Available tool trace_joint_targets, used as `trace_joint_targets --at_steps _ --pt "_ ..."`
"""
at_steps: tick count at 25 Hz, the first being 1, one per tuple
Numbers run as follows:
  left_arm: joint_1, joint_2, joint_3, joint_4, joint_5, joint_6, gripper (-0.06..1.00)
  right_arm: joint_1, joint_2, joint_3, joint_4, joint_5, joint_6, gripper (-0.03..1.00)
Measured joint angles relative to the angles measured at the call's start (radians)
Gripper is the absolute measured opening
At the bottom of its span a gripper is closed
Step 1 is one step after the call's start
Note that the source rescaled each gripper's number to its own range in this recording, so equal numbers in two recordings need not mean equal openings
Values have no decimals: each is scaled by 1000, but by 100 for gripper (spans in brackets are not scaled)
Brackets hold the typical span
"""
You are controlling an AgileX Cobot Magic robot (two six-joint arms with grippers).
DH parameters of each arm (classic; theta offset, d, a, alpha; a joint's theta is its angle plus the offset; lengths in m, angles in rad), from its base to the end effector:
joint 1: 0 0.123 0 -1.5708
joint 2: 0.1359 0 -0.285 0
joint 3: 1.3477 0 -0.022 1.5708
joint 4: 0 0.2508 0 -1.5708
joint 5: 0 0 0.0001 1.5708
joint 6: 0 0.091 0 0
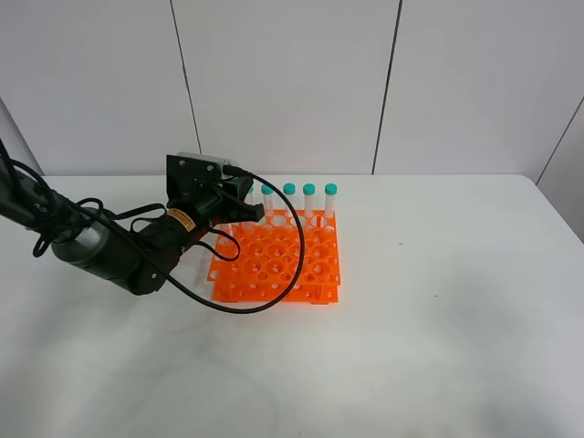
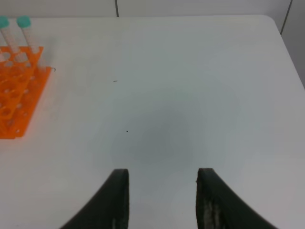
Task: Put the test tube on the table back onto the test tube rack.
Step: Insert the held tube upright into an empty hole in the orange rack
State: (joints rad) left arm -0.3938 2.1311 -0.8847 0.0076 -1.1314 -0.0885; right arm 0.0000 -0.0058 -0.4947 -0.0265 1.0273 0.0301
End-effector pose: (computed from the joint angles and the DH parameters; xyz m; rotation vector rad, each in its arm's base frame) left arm 0.3638 -0.1518 0.1180 0.2529 1.5915 -0.3772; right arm -0.0038 -0.0021 0.2785 0.0309 2.0099 -0.0123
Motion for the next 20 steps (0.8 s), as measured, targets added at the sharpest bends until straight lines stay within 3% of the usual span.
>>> trace_joint_targets --at_steps 20 --pt "0 0 0 46 30 5 0 0 0 0 0 0 0 40"
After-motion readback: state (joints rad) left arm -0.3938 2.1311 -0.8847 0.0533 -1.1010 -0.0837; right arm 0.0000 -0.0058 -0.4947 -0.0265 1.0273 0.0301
